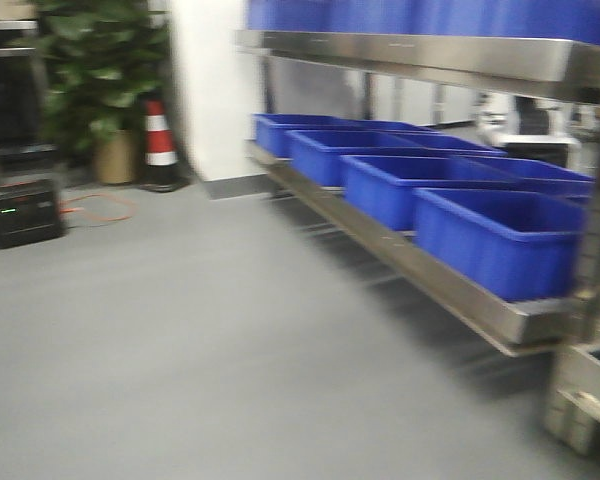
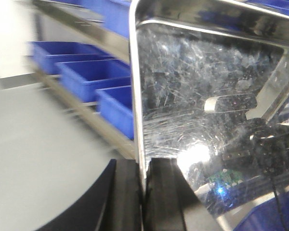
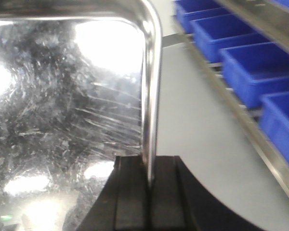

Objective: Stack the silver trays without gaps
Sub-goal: 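Drive across the room carrying the silver tray in both grippers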

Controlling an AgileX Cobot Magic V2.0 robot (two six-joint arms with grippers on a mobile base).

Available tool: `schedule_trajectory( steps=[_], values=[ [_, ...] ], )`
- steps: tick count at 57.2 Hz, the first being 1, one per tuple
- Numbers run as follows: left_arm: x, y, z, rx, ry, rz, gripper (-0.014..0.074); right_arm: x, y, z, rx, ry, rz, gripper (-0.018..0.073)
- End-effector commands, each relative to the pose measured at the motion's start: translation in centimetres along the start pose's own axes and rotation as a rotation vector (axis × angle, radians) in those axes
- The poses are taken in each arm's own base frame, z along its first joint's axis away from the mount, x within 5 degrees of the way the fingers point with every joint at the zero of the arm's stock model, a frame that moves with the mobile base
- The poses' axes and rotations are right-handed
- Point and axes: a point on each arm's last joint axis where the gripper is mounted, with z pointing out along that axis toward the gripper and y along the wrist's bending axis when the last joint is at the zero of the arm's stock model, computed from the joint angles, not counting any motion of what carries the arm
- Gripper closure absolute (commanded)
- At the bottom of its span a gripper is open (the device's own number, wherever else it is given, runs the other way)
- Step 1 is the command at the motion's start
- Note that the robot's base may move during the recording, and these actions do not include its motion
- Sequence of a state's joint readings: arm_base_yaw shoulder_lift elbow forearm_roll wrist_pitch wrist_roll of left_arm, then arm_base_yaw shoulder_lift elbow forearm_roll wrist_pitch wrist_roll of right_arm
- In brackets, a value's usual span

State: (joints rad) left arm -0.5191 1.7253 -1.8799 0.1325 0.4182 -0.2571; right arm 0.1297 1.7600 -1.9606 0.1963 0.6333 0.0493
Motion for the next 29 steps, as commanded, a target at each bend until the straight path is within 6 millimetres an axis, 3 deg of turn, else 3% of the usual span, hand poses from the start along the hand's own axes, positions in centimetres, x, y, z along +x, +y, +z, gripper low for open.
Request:
schedule_trajectory(
  steps=[1, 29],
  values=[
    [-1.12, -0.3, -0.69, 0.021, -0.067, -0.009, 0.0616, -0.8, -0.22, -0.46, 0.015, -0.059, -0.032, 0.064],
    [-1.12, -0.3, -0.69, 0.021, -0.067, -0.009, 0.0616, -0.8, -0.22, -0.46, 0.015, -0.059, -0.032, 0.064]
  ],
)
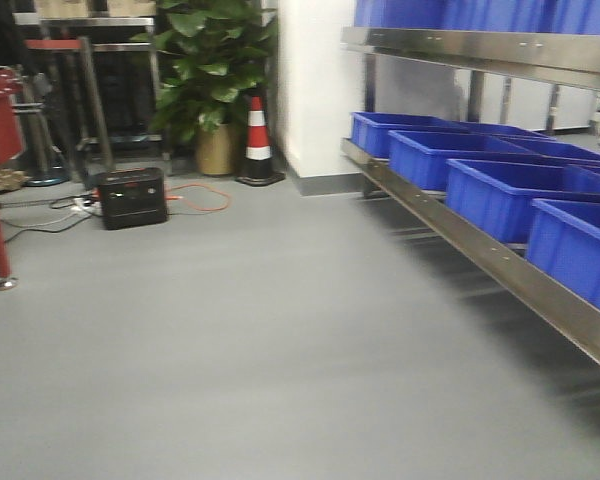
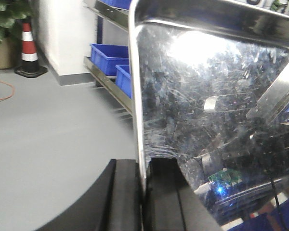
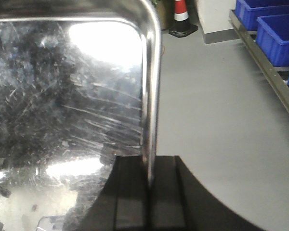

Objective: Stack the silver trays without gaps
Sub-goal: 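Drive across the room carrying the silver tray in both grippers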

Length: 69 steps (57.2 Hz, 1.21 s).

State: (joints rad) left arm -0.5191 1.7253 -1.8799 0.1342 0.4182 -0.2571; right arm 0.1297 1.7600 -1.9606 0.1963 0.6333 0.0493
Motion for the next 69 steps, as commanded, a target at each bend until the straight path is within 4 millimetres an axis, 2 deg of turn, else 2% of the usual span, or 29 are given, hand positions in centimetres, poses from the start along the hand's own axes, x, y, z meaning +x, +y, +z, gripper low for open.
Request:
schedule_trajectory(
  steps=[1, 69],
  values=[
    [-1.12, -0.31, -0.69, 0.022, -0.067, -0.011, 0.0616, -0.8, -0.22, -0.46, 0.015, -0.059, -0.032, 0.064],
    [-1.12, -0.31, -0.69, 0.022, -0.067, -0.011, 0.0616, -0.8, -0.22, -0.46, 0.015, -0.059, -0.032, 0.064]
  ],
)
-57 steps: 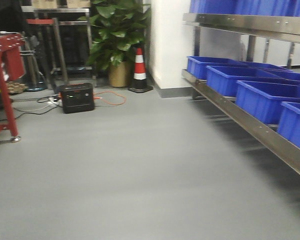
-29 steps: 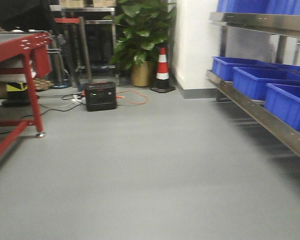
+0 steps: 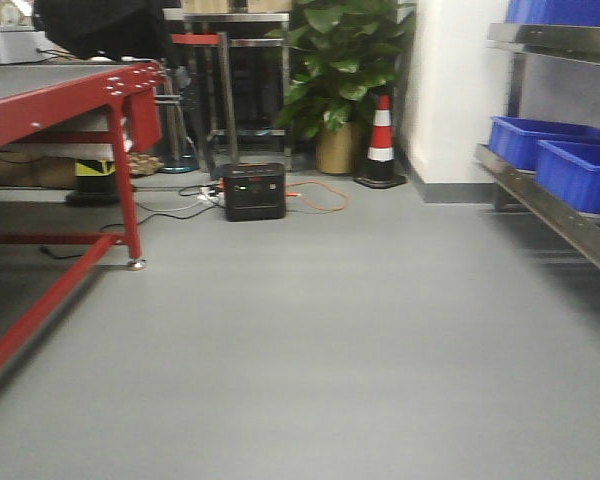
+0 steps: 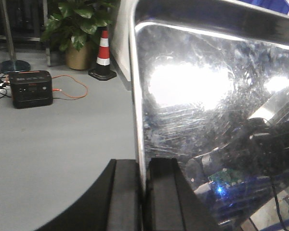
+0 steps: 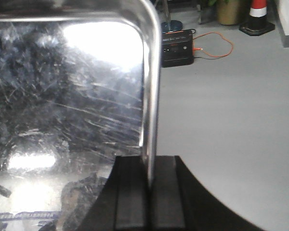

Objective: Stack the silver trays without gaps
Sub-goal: 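Drive across the room carrying the silver tray in both grippers, then turn and drive to the other shelf holding the silver tray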

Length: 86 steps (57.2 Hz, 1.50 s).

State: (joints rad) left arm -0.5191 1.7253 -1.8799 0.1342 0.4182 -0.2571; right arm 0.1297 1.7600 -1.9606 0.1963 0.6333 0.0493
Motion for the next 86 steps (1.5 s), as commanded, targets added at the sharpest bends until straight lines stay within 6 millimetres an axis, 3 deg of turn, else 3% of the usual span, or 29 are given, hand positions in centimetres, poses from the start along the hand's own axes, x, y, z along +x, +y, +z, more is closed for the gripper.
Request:
schedule_trajectory(
  steps=[1, 86],
  values=[
    [-1.12, -0.31, -0.69, 0.022, -0.067, -0.011, 0.0616, -0.8, -0.22, -0.46, 0.015, -0.059, -0.032, 0.064],
    [-1.12, -0.31, -0.69, 0.022, -0.067, -0.011, 0.0616, -0.86, -0.21, -0.48, 0.014, -0.065, -0.032, 0.064]
  ],
)
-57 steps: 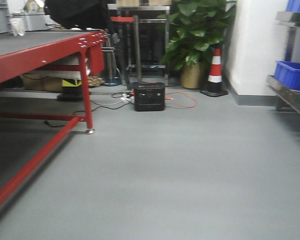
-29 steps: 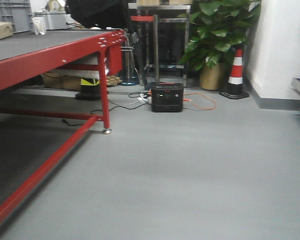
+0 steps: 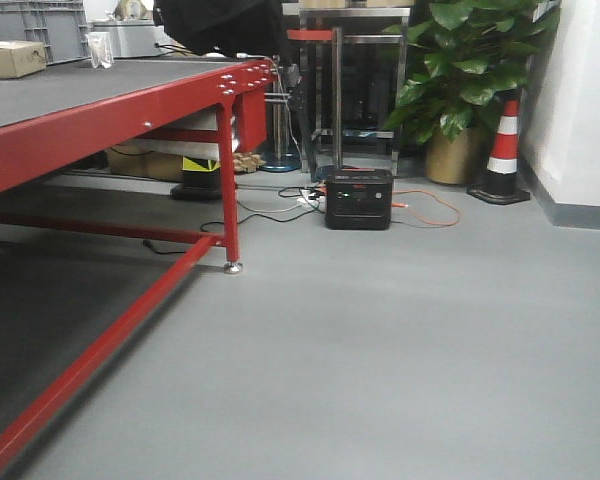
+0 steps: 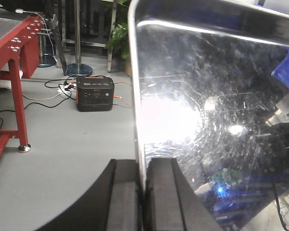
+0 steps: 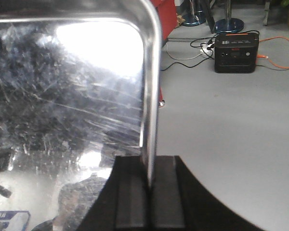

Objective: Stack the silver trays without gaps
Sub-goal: 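Turn and drive to the other shelf holding the silver tray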

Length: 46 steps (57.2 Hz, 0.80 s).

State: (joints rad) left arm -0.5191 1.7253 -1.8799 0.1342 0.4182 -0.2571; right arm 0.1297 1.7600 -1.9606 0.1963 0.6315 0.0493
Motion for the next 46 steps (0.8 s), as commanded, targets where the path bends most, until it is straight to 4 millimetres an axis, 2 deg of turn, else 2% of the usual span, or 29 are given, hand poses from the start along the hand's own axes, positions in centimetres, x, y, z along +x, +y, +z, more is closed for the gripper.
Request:
schedule_trajectory(
  steps=[1, 46],
  values=[
    [-1.12, -0.31, -0.69, 0.022, -0.067, -0.011, 0.0616, -0.84, -0.21, -0.48, 0.014, -0.063, -0.032, 0.064],
    [-1.12, -0.31, -0.69, 0.022, -0.067, -0.011, 0.0616, -0.84, -0.21, -0.48, 0.014, -0.063, -0.032, 0.064]
  ],
)
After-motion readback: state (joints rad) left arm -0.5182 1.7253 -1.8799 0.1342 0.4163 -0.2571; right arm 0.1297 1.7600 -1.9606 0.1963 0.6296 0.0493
